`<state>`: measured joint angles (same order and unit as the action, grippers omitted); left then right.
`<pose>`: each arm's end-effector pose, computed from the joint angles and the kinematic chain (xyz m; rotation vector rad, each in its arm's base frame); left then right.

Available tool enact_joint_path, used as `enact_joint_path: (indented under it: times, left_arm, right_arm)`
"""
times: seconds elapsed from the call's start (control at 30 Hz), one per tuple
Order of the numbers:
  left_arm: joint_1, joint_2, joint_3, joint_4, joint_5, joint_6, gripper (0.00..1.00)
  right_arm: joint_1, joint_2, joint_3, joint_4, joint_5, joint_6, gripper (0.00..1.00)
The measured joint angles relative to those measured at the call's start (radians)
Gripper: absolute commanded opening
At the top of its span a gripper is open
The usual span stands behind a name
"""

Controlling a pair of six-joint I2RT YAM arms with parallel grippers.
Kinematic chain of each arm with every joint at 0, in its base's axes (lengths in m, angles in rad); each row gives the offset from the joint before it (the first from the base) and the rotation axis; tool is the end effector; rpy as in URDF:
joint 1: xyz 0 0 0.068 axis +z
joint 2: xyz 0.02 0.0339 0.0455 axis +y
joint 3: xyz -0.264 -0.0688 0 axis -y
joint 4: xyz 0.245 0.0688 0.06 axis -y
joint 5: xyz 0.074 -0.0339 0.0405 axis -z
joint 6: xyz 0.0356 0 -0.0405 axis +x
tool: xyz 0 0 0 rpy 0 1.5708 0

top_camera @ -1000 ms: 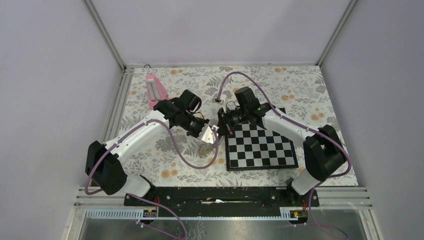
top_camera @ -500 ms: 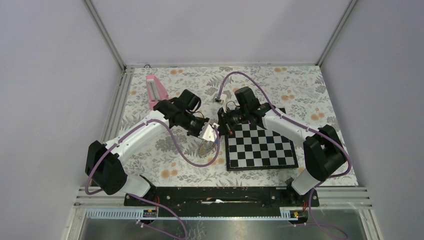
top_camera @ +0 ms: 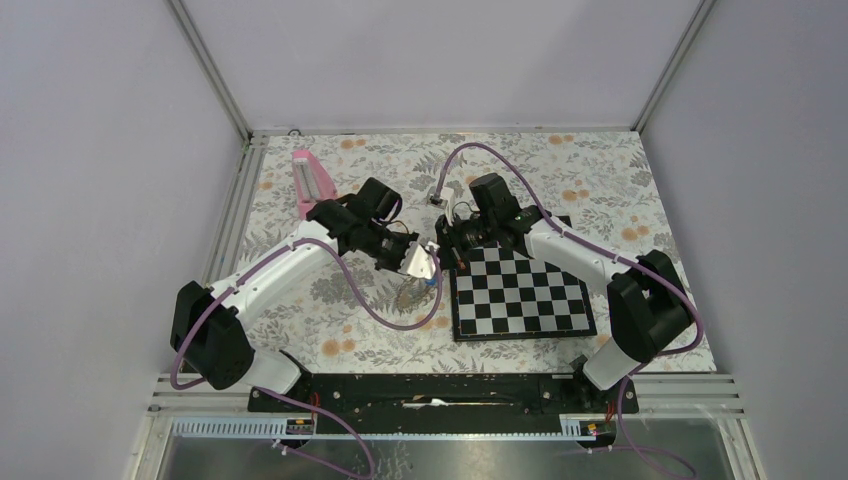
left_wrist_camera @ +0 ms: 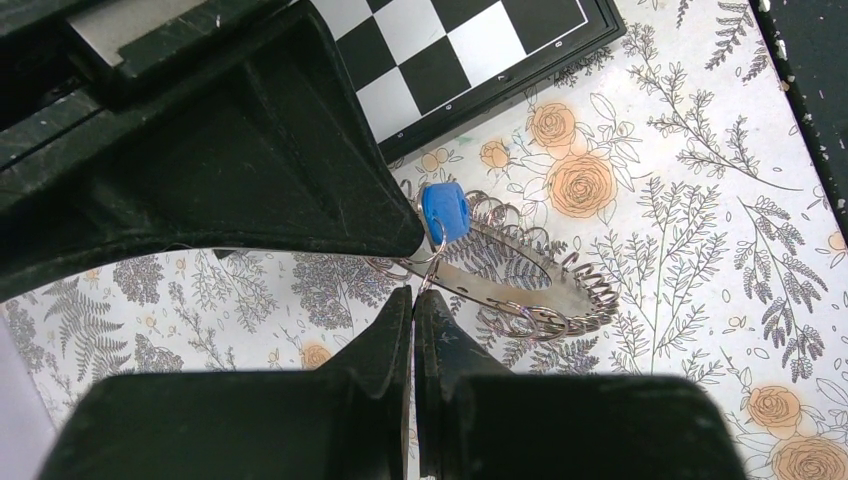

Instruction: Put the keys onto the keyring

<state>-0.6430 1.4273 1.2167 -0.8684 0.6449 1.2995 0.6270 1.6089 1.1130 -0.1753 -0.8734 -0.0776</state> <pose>0.2135 -0.1867 0.2919 2.1130 1.1983 -0.5697 0.2674 0.2274 0.2533 -1.2203 1.8874 1.2721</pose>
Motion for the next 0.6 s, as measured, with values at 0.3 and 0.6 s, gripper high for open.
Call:
enact_joint_path:
  times: [0.3,0.6]
  left_arm:
    - [0.002,0.0,0.0,0.007,-0.018,-0.019,0.0]
    - [0.003,0.0,0.0,0.097,-0.009,-0.026,0.0]
  right_arm:
    - [0.009,-0.002,0.0,-0.003,0.018,-0.009,0.0]
    - [0.03,-0.002,-0.005,-0.029,0.047,-0.014,0.0]
